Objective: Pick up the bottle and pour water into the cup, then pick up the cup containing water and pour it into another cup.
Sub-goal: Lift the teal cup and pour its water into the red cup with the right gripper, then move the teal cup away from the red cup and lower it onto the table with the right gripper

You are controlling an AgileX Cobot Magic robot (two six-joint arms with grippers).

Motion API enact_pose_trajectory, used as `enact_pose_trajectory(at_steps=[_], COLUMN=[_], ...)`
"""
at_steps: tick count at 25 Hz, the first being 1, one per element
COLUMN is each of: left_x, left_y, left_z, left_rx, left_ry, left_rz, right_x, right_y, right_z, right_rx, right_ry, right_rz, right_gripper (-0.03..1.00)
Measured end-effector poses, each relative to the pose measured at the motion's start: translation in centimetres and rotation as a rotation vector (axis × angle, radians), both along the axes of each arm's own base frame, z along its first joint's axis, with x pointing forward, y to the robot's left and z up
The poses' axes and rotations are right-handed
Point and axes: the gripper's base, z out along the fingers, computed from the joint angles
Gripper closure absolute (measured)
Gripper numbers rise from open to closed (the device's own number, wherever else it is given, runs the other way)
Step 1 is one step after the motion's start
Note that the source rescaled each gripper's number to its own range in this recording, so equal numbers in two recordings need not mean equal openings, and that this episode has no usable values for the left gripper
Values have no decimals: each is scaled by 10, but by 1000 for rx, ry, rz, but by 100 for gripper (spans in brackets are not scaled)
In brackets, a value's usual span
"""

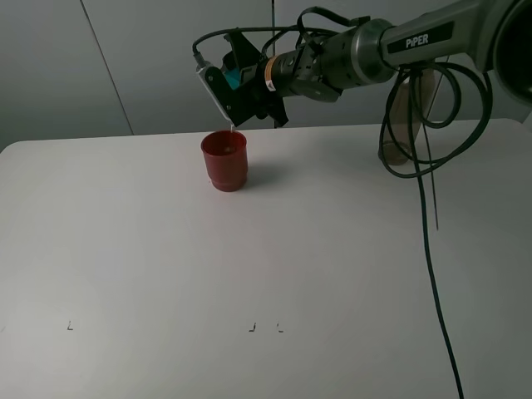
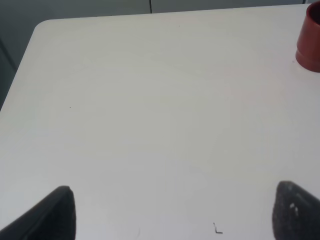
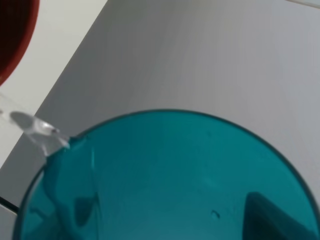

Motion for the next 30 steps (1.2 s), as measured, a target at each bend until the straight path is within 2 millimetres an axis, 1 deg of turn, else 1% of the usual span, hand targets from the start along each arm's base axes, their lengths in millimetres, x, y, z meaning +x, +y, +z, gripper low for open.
enact_pose_trajectory(at_steps=[10, 16, 19, 24, 26, 30], left_x=[0, 0, 0, 0, 0, 0], left_y=[0, 0, 0, 0, 0, 0], left_z=[0, 0, 0, 0, 0, 0], left_rx=[0, 6, 6, 6, 6, 0], left_ry=[0, 0, 0, 0, 0, 0], left_rz=[0, -3, -3, -3, -3, 0], right_x=[0, 0, 0, 0, 0, -2], right_y=[0, 0, 0, 0, -1, -4], right_z=[0, 0, 0, 0, 4, 23], right_rx=[1, 104, 196, 456, 546, 759], right_ry=[-1, 70, 136, 321, 380, 495], right_rz=[1, -61, -117, -279, -339, -454], right_gripper=[88, 88, 88, 88, 88, 88])
